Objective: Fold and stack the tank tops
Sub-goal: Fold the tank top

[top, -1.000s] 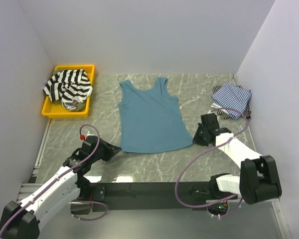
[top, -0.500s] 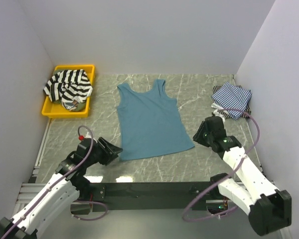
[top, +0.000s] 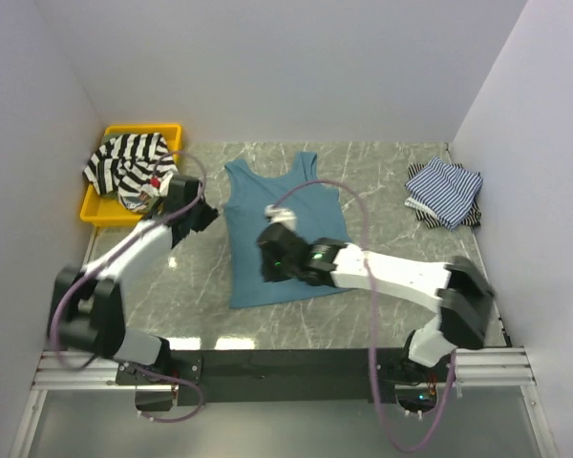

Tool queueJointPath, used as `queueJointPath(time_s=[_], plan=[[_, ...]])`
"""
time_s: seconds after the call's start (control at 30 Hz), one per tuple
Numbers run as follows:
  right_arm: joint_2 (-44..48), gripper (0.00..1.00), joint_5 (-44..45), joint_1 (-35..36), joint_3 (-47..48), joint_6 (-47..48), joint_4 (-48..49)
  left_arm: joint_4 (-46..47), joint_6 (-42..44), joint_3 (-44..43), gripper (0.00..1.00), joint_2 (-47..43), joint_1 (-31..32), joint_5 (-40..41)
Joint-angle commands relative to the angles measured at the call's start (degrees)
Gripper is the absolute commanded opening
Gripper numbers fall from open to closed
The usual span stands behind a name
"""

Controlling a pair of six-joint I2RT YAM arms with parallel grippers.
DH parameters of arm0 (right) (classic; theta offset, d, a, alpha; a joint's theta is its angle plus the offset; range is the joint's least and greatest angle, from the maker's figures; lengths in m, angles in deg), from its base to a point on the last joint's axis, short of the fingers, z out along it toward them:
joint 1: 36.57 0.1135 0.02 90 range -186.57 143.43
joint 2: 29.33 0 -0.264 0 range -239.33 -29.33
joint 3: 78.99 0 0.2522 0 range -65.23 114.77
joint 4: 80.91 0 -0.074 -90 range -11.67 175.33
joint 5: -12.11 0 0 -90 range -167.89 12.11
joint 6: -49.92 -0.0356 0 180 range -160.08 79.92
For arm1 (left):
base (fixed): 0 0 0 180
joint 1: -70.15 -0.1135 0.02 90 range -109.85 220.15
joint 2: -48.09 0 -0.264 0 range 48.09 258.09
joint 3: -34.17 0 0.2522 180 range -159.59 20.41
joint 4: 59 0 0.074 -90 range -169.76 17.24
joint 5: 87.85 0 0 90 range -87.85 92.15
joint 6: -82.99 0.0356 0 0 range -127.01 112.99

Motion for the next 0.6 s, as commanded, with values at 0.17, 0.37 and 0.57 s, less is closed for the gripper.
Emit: queueJointPath(time_s=[0.17,0.37,0.57], plan=[[-22.4,0.36,3.0,10.4,20.6,1.2,1.3,-0.4,15.2,-21.3,0.29,23.0,-6.4,-6.4],[-30.0,0.39,4.8,12.7,25.4,0.2,-0.9,0.6,14.8,-22.0,0.33,23.7,-8.7,-8.8],[-35.2,0.43,6.8,13.4,29.3,0.0,-3.0,3.3,13.3,-19.1,0.33,21.1,-8.8,-10.6]])
